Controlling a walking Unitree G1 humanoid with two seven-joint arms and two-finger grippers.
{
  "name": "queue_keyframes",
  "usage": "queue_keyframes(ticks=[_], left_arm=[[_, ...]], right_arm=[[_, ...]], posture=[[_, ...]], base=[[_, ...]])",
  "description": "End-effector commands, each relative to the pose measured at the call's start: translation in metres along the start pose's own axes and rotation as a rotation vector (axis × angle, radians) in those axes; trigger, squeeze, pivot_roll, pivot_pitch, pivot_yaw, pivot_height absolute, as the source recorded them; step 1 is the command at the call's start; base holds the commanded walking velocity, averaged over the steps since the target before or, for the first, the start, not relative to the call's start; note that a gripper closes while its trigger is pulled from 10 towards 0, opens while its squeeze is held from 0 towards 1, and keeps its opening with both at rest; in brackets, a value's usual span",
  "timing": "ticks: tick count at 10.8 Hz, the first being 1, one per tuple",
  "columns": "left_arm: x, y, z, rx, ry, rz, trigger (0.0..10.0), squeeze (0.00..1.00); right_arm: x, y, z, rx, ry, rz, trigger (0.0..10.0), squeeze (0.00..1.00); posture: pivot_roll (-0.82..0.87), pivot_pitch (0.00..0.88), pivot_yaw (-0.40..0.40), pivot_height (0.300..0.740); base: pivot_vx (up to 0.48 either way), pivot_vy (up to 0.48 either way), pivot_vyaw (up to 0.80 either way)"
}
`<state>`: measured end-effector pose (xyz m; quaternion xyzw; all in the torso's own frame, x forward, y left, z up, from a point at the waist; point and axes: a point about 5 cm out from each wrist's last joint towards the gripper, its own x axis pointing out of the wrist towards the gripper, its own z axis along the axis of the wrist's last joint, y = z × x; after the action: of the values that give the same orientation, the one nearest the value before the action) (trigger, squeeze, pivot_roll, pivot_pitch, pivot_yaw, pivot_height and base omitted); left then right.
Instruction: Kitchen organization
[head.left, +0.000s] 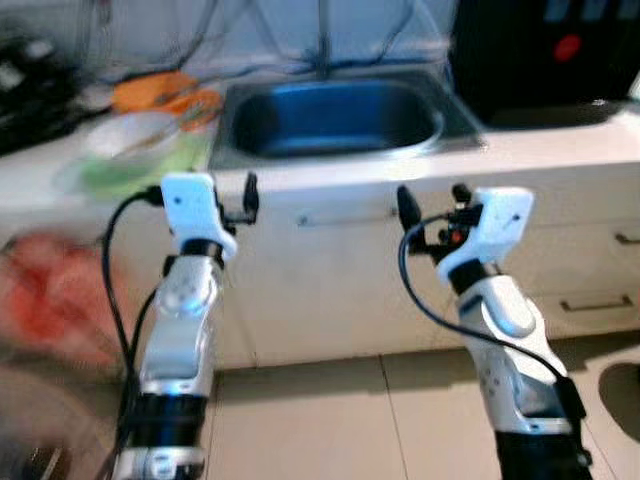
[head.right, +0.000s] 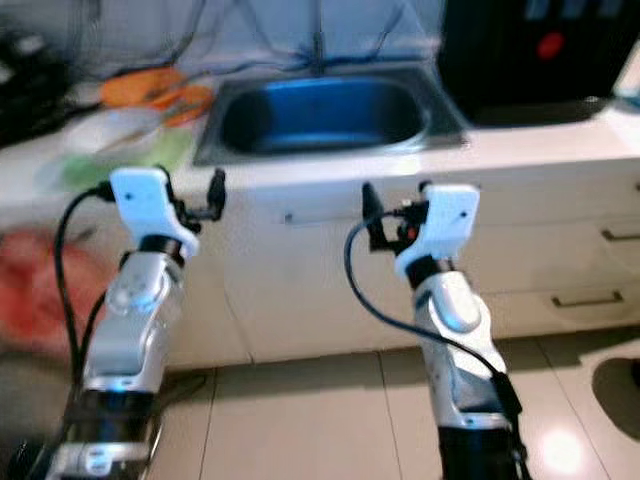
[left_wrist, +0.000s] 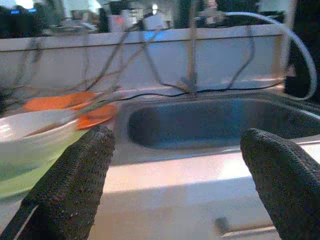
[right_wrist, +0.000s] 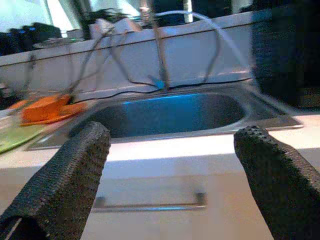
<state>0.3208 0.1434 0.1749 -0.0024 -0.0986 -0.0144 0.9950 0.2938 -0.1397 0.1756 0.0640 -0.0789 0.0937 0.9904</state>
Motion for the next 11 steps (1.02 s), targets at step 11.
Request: queue_keyframes(ticks=[11], left_arm=[[0.0058, -0.0035, -0.0049, -0.027, 0.041, 0.015, 10.0, 0.00]], right_arm=[[0.0009, 0.0021, 0.0067, -0.052, -0.029, 0.013, 10.0, 0.00]], posture=[[0.04, 0.000, 0.072, 0.740]], base=[[0.262, -0.029, 0.00]])
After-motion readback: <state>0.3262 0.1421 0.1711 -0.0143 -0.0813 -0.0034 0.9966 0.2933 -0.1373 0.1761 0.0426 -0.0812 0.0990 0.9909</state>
